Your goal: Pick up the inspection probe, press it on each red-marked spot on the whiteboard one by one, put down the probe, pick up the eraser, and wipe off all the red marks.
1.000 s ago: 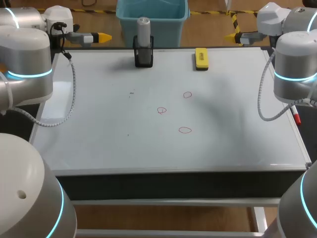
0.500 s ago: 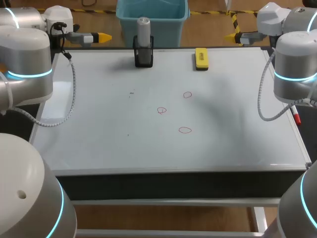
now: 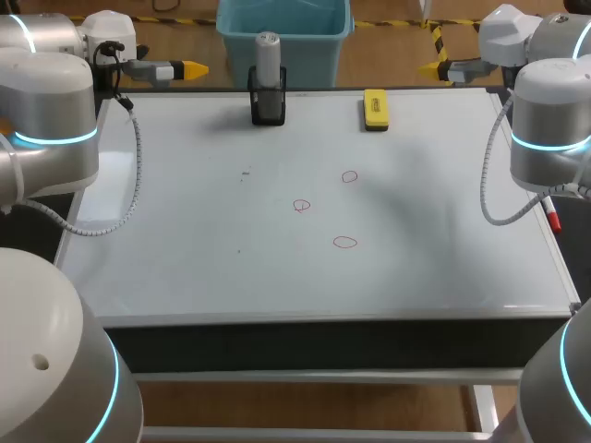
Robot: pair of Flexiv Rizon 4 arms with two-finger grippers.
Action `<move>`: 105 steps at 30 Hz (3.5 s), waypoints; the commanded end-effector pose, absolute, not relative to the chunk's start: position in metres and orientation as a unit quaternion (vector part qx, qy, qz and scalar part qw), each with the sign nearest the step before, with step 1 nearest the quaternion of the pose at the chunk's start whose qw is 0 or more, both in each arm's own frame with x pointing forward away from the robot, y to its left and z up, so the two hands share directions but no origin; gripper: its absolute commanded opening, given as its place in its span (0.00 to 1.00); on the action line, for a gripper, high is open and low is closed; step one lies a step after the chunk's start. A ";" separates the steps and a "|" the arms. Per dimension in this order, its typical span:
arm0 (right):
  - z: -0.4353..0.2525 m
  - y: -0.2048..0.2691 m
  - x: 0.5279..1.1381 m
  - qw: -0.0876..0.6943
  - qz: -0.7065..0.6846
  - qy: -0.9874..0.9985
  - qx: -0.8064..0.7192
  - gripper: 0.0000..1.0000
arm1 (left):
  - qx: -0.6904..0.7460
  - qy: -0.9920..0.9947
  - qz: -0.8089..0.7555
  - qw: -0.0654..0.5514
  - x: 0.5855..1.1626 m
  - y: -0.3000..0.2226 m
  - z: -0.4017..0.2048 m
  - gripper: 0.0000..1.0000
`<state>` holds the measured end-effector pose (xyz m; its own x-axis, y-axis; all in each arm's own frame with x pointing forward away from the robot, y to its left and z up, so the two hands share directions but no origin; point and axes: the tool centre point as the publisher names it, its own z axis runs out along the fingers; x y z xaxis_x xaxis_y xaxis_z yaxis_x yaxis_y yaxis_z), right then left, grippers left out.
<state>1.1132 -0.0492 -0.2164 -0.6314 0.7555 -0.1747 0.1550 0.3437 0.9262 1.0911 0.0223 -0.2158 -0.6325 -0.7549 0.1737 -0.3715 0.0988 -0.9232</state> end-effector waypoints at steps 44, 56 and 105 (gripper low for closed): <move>-0.216 -0.049 1.114 0.307 0.488 0.760 0.300 1.00 | -0.158 0.787 -0.587 0.108 1.139 -0.028 -0.254 1.00; -0.216 -0.049 1.114 0.307 0.488 0.760 0.300 1.00 | -0.086 0.765 -0.635 0.065 1.167 -0.061 -0.272 1.00; -0.216 -0.049 1.114 0.307 0.488 0.760 0.300 1.00 | -0.056 0.700 -0.711 0.034 1.201 -0.171 -0.282 1.00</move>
<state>1.1132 -0.0492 -0.2164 -0.6313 0.7556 -0.1747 0.1550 0.3437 0.9262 1.1998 -0.1670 -0.2813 -0.9917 -0.1244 0.0324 -0.0305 -0.0166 -0.9994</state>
